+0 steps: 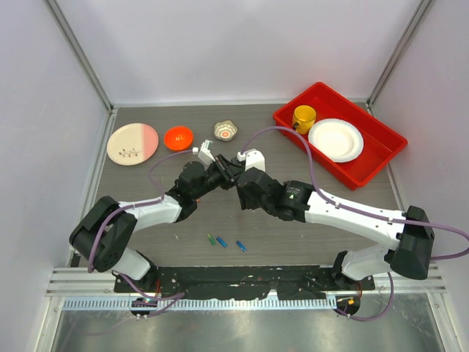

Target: Load the batteries into the remote control

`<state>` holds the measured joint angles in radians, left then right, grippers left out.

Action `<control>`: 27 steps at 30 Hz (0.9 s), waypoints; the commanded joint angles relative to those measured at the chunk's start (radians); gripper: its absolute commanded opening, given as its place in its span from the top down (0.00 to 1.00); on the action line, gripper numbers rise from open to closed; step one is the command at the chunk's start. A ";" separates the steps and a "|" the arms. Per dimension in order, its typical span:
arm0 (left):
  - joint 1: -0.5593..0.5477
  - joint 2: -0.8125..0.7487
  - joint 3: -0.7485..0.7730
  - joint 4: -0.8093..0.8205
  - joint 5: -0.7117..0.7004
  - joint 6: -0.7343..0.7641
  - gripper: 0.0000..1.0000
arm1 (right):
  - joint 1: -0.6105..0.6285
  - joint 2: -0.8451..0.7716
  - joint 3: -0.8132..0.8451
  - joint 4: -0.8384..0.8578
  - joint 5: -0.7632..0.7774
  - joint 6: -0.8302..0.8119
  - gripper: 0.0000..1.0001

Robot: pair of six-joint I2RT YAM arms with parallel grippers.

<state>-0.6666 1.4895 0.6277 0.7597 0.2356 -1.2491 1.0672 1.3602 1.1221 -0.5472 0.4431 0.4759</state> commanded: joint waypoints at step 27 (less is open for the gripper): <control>-0.004 0.012 -0.010 0.182 0.039 -0.050 1.00 | 0.002 -0.090 0.070 -0.022 0.105 -0.022 0.36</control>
<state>-0.6666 1.4944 0.6258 0.8410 0.2405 -1.2831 1.0718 1.3186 1.1442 -0.5606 0.4751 0.4725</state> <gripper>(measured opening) 0.215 0.638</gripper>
